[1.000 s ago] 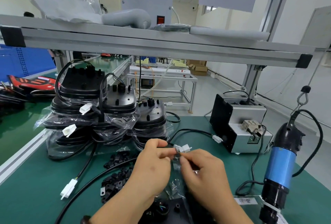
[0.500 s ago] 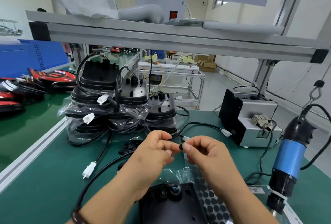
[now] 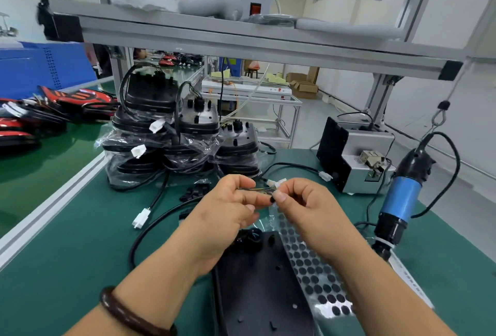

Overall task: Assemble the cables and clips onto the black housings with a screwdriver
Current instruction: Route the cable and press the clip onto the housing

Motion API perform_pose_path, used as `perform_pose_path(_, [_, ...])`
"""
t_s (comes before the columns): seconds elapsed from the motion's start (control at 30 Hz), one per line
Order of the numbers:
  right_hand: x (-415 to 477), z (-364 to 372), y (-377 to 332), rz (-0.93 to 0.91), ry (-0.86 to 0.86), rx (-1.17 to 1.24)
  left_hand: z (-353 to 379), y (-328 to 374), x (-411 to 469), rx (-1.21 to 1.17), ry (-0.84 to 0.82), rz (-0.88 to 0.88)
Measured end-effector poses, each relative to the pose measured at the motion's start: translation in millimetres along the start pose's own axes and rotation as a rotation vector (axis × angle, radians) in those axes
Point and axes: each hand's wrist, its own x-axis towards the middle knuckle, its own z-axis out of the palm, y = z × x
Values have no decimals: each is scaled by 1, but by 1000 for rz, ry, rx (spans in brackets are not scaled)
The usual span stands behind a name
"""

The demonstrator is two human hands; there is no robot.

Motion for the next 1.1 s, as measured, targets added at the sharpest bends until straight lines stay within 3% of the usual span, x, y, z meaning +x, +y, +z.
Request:
perform_pose_path(0.13, [-17,1,2,23,44,87,6,0,-13,30,-24,-2])
perform_pose_path(0.3, [-39,-1,13,273,-42,187,-3,-13,-47,519,220,89])
perform_pose_path(0.5, [-51,3,21,512,-158,167,9,-47,-94,846,101,-108])
perform_pose_path(0.7, [-50,2,18,554,-182,181,-5,-40,-90,738,-72,-165])
perform_pose_path(1.1, [-50,7,22,442,-143,-104,-5,-39,-91,865,-79,-160])
